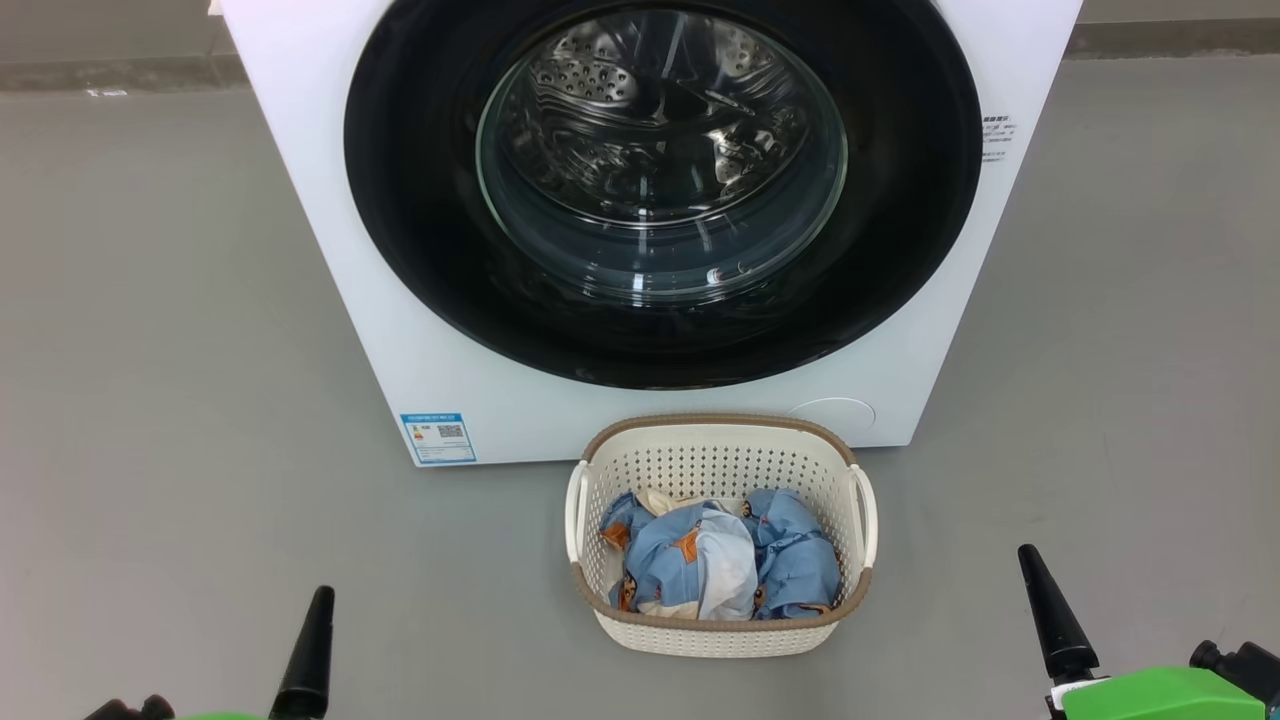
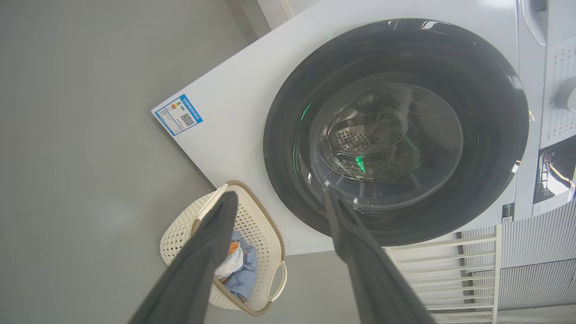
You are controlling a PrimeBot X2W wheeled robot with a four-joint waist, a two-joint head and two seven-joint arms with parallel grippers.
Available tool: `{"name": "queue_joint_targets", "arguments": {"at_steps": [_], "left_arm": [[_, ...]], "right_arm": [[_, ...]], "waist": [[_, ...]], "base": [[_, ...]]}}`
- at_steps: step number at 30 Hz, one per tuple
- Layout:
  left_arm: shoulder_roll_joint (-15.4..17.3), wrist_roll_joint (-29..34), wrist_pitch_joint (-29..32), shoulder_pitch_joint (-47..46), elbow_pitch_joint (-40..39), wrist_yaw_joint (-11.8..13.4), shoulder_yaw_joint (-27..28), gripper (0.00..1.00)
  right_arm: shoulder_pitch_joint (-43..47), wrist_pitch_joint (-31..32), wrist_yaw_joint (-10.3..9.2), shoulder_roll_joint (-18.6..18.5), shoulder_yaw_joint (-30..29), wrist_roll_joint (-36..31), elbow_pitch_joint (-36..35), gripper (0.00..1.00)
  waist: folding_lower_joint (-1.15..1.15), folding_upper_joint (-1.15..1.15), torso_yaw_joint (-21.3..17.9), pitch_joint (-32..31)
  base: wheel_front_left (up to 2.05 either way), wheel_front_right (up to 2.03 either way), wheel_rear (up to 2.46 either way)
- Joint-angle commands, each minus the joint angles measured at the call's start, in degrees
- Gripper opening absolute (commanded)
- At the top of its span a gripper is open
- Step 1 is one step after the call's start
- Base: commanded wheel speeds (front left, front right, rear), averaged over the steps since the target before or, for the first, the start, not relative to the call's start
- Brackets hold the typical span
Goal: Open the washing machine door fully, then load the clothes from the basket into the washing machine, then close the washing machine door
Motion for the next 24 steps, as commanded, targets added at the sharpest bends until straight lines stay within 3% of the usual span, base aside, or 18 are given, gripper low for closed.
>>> {"name": "queue_joint_targets", "arguments": {"at_steps": [1, 4, 5, 24], "left_arm": [[1.04, 1.52, -0.66, -0.91, -1.91, -0.11, 0.49, 1.00], [1.05, 4.78, -1.34, -0.59, -2.40, -0.12, 0.11, 1.00], [1.23, 11.26, -2.69, -0.20, -3.48, -0.13, -0.54, 1.00], [1.88, 25.11, -5.89, 0.46, -5.51, -0.16, -2.01, 1.00]], "right_arm": [[-0.25, -0.66, 0.04, -0.76, 0.85, -1.33, -1.33, 1.00], [-0.09, -1.33, 0.04, -1.12, 1.15, -4.51, -1.52, 1.00], [0.28, -2.67, 0.04, -1.50, 1.31, -11.16, -2.02, 1.00], [1.14, -5.85, 0.06, -2.06, 1.73, -24.02, -2.21, 1.00]], "waist": [[-0.01, 0.00, 0.02, 0.00], [-0.01, 0.00, 0.14, -0.01], [-0.01, 0.00, 0.29, 0.12], [-0.01, 0.00, 0.44, 0.37]], "base": [[0.00, 0.00, 0.00], [0.00, 0.00, 0.00], [0.00, 0.00, 0.00], [0.00, 0.00, 0.00]]}}
